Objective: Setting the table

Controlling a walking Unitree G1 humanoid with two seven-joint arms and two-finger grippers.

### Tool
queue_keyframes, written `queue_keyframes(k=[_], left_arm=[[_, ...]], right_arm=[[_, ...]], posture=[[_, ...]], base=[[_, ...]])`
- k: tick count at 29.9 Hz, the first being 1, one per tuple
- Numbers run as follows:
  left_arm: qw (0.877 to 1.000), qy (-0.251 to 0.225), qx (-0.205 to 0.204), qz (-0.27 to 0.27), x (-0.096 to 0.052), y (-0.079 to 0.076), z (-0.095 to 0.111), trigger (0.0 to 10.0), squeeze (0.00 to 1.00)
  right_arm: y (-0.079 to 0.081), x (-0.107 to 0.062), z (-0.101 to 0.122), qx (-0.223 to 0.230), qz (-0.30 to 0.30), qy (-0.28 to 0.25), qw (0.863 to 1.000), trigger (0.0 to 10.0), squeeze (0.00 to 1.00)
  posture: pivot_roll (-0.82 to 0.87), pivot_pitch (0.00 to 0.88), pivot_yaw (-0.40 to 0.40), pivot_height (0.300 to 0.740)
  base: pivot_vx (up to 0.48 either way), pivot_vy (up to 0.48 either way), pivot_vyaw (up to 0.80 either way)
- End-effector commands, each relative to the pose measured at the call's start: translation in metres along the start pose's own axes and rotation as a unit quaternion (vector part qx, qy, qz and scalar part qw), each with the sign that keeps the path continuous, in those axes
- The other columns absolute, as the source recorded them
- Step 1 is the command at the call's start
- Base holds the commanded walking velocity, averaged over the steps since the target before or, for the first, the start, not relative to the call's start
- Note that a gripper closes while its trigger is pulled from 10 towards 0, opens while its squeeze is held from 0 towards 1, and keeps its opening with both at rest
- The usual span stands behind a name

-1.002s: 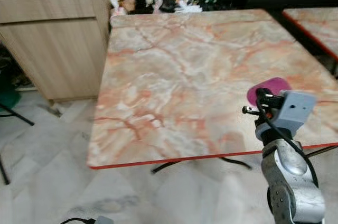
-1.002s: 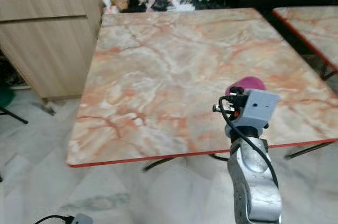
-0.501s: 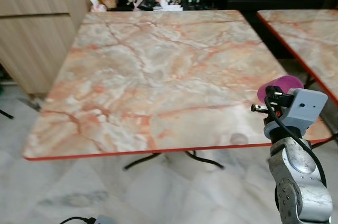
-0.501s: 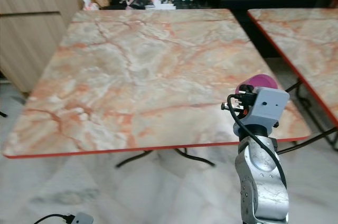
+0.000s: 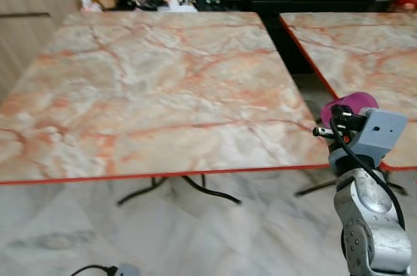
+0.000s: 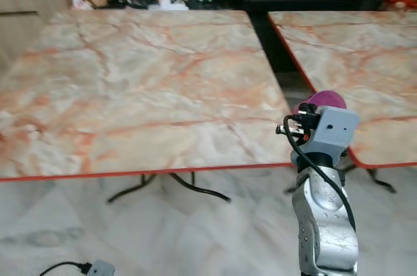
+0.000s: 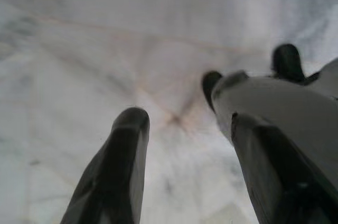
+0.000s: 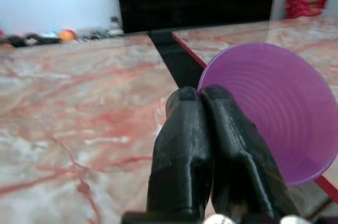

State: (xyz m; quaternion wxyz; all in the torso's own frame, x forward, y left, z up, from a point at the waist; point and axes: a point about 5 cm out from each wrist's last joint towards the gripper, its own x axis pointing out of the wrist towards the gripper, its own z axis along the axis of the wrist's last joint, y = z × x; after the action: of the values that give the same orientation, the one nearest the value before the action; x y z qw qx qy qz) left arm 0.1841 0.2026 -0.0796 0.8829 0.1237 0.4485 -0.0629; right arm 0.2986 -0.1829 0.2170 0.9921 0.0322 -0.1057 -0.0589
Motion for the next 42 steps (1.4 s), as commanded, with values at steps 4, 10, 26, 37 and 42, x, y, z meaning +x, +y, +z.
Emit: queue_keyframes(k=[4,10,26,37,42], left_arm=[[1.0,0.025,0.001,-0.002,-0.002,0.0,-0.013,10.0,0.0],[1.0,0.026,0.002,-0.002,-0.003,0.0,-0.014,10.0,0.0],[1.0,0.023,0.003,-0.002,-0.002,0.0,-0.012,10.0,0.0],[1.0,0.023,0.006,0.004,-0.002,0.001,-0.011,10.0,0.0],[1.0,0.017,-0.002,0.006,-0.002,0.002,-0.01,10.0,0.0]], right_arm=[[-0.003,0.0,0.004,-0.002,-0.007,-0.009,1.0,10.0,0.0],[-0.004,0.0,0.005,-0.001,-0.009,-0.011,1.0,10.0,0.0],[-0.013,0.002,0.007,-0.012,-0.024,-0.017,1.0,10.0,0.0],[-0.015,0.002,0.007,-0.014,-0.028,-0.018,0.999,10.0,0.0],[-0.015,0.002,0.007,-0.015,-0.03,-0.018,0.999,10.0,0.0]], posture=[[-0.07,0.19,-0.011,0.74],[-0.07,0.189,-0.01,0.74],[-0.08,0.177,-0.011,0.74],[-0.08,0.17,-0.01,0.74],[-0.08,0.183,-0.01,0.74]], base=[[0.0,-0.472,0.0],[0.0,-0.472,0.0],[0.0,-0.472,0.0],[0.0,-0.295,0.0],[0.0,0.0,0.0]])
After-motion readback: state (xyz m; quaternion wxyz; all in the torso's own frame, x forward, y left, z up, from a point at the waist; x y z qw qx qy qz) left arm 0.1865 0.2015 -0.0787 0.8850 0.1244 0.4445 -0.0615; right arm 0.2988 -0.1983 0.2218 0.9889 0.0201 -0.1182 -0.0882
